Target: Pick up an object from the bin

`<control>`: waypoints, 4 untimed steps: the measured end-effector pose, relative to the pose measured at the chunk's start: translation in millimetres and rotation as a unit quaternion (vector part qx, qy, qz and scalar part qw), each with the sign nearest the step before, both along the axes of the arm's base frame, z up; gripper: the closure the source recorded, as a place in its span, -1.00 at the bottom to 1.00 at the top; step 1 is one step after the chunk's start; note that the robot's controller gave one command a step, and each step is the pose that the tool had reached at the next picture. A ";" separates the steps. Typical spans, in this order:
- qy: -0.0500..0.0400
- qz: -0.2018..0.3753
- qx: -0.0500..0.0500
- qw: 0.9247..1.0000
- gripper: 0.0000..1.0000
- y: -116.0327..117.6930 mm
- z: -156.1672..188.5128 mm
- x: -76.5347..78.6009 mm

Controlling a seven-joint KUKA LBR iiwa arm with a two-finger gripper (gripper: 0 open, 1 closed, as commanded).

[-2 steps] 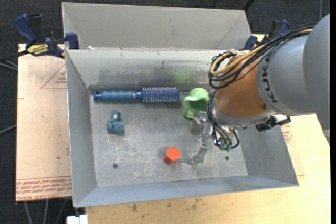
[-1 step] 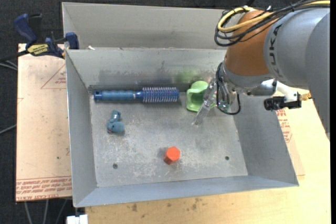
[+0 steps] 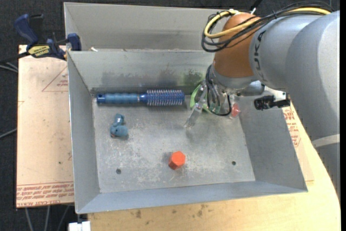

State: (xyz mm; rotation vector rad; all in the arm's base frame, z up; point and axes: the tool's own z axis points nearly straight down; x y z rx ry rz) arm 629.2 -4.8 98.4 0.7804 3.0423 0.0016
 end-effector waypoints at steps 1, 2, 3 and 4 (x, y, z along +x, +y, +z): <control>0.000 -0.001 -0.001 1.000 1.00 -1.1 2.2 0.0; -0.003 0.014 -0.001 1.000 1.00 5.6 29.7 5.4; -0.001 0.015 -0.001 1.000 -1.00 5.8 28.1 4.6; 0.000 -0.089 0.000 0.996 -1.00 -17.1 -18.5 21.2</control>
Offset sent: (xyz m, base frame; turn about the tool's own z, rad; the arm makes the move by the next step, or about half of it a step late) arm 0.0000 0.0000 0.0000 0.0000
